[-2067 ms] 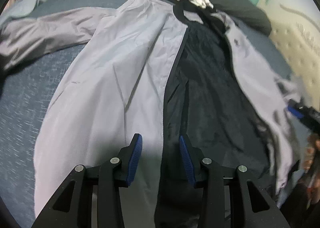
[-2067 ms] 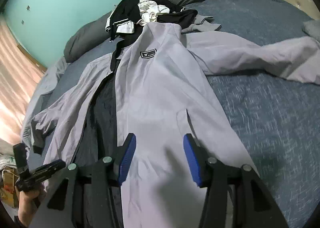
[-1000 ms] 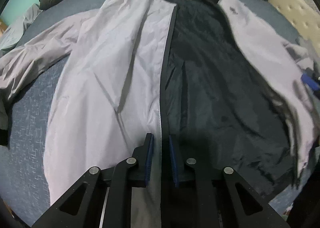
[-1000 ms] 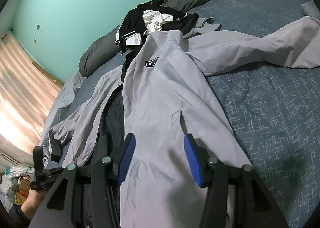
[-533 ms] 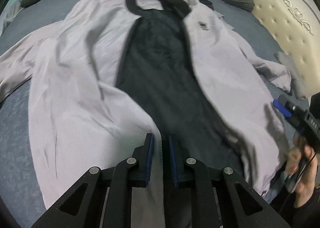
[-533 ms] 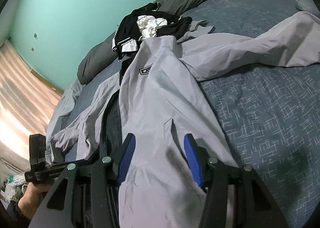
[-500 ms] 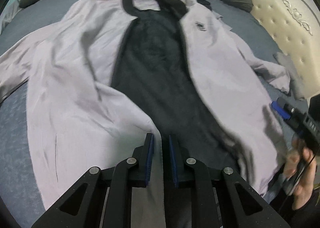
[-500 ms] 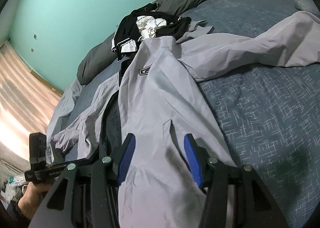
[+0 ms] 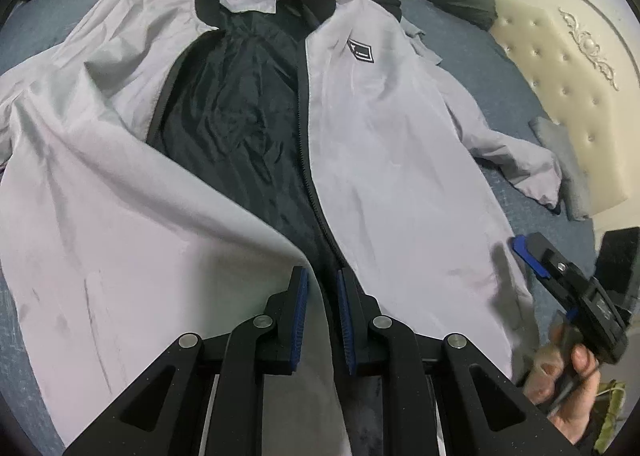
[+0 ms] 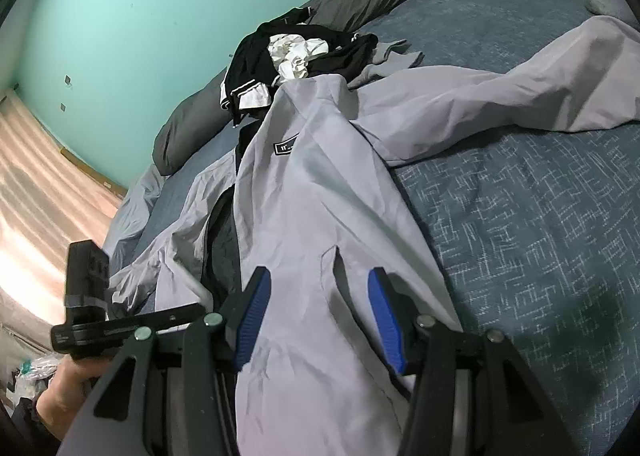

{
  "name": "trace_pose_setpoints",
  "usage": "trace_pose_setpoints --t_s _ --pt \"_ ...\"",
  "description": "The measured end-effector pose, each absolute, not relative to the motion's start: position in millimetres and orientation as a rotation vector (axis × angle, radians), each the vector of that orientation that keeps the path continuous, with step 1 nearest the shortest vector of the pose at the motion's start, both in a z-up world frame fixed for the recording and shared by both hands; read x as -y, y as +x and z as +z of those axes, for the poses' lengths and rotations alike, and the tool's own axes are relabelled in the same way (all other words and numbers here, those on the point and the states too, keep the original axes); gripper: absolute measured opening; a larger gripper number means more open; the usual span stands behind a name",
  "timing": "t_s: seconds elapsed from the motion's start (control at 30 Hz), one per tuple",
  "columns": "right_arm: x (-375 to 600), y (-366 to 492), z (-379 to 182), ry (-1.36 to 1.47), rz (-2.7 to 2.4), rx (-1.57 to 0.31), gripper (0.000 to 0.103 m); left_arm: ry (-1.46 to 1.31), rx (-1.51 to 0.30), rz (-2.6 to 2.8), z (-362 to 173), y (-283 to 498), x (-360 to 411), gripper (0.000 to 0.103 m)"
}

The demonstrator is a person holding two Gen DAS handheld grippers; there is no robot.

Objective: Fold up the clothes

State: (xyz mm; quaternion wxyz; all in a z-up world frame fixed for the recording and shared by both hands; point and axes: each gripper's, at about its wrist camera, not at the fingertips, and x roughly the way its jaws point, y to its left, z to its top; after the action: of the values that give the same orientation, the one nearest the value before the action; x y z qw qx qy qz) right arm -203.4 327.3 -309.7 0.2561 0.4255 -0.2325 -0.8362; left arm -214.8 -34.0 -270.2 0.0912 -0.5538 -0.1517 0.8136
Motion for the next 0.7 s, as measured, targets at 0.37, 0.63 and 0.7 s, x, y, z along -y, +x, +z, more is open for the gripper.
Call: trace_pose_setpoints --t_s 0.37,0.63,0.7 --pt "-322.4 -202.2 -308.7 1.15 -2.239 0.648 0.051 -1.69 0.467 2.527 -238.9 -139.5 129.1 0.023" --pt "-311.2 -199.1 -306.0 1.152 -2.221 0.632 0.051 -1.786 0.6 2.568 -260.9 -92.7 187.7 0.026" --pt "-305.4 -197.1 -303.8 1.147 -2.206 0.618 0.051 -1.794 0.626 2.569 -265.5 -84.1 194.3 0.026"
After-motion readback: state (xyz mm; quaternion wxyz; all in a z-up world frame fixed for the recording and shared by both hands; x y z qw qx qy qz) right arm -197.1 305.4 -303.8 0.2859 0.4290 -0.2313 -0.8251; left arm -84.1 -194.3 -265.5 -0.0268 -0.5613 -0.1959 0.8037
